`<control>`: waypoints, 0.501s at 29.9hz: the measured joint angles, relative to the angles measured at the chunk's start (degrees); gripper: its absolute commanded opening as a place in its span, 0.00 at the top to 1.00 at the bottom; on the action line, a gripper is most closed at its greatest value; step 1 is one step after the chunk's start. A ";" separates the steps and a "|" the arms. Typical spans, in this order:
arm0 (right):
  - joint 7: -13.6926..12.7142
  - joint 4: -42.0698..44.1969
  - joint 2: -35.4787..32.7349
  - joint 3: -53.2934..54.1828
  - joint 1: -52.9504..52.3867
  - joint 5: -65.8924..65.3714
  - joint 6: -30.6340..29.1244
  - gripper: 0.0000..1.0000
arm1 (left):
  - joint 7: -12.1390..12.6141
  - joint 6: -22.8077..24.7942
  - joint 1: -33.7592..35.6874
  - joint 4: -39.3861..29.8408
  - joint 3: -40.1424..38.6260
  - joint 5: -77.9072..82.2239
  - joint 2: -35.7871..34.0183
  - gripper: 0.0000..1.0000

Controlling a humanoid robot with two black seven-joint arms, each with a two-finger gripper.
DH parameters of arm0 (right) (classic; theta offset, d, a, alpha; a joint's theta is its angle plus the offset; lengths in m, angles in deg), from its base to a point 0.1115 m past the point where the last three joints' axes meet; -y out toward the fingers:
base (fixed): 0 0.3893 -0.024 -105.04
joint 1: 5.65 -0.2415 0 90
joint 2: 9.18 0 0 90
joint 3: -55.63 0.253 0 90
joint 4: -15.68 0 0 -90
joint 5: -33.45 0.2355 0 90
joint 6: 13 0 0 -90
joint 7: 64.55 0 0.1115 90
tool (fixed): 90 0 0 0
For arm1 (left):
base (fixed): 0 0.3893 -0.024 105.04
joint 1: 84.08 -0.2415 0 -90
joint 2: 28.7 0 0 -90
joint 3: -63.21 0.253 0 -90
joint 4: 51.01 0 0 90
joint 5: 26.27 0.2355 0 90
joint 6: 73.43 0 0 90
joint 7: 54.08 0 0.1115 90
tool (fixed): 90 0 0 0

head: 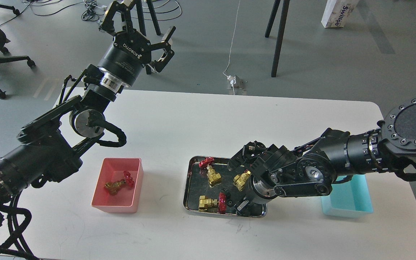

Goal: Place valve in pink box and gear in blue box
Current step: 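Grasp the small dark gear in the tray with the right gripper, then carry the gear to the light-blue box and release it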

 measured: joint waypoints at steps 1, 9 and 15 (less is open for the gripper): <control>0.00 0.00 0.00 0.01 -0.04 0.01 -0.07 0.95 | 0.00 0.00 0.00 0.01 0.00 0.00 0.00 0.01; -0.13 -0.26 0.01 0.77 -0.96 0.63 -0.14 0.97 | 0.00 0.00 0.01 0.09 0.00 0.00 0.13 0.01; -0.06 -3.05 -5.18 5.61 -4.31 1.22 -0.08 0.98 | 0.00 0.00 -0.03 0.09 -0.06 0.00 0.55 0.01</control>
